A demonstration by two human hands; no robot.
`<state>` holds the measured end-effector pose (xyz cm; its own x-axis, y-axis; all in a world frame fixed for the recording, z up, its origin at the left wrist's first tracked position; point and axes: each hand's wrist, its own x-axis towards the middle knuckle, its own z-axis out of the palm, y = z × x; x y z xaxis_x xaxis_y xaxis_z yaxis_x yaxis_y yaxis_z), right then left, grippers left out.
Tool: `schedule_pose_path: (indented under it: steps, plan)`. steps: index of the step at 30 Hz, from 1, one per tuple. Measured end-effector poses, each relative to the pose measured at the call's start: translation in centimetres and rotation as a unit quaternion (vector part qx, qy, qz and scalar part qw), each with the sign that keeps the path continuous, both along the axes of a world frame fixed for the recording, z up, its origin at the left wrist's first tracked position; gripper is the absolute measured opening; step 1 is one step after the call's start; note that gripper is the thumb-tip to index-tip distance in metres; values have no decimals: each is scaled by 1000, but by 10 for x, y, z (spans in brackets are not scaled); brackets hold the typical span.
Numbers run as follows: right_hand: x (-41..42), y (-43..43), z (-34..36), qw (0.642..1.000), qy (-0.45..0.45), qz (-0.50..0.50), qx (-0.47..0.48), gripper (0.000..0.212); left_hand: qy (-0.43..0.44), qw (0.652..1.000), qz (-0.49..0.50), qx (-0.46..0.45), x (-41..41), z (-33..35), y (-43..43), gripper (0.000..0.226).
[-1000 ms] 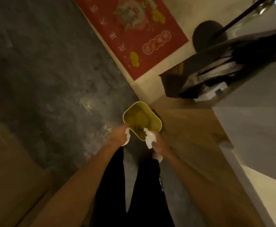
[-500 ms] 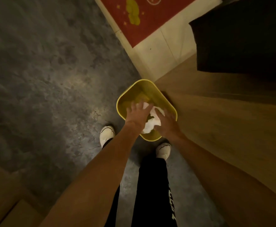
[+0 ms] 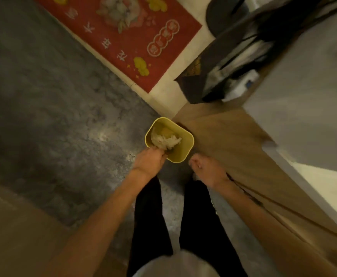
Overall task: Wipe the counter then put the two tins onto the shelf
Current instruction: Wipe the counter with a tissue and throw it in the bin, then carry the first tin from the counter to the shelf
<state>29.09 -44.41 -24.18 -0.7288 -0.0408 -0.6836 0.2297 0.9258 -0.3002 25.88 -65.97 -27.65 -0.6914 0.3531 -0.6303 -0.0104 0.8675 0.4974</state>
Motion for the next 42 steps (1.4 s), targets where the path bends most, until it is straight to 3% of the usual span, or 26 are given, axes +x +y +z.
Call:
schedule_pose_path:
  steps: [6, 11, 21, 29, 36, 42]
  plan:
    - [80, 35, 128, 996, 43, -64, -34, 18, 44, 993, -107, 34, 31, 135, 18, 27]
    - [152, 107, 179, 982, 95, -162, -17, 24, 59, 975, -212, 30, 70, 191, 98, 28]
    - [314, 278, 202, 936, 128, -327, -3, 38, 151, 919, -359, 53, 166, 244, 328, 31]
    - [417, 350, 201, 865, 145, -481, -2, 40, 213, 877, -422, 81, 204, 258, 440, 33]
    - [395, 402, 209, 840, 176, -512, -39, 47, 242, 858, -449, 57, 169, 261, 499, 31]
    - [283, 507, 259, 832, 284, -476, -24, 45, 194, 928, -291, 129, 81, 289, 588, 37]
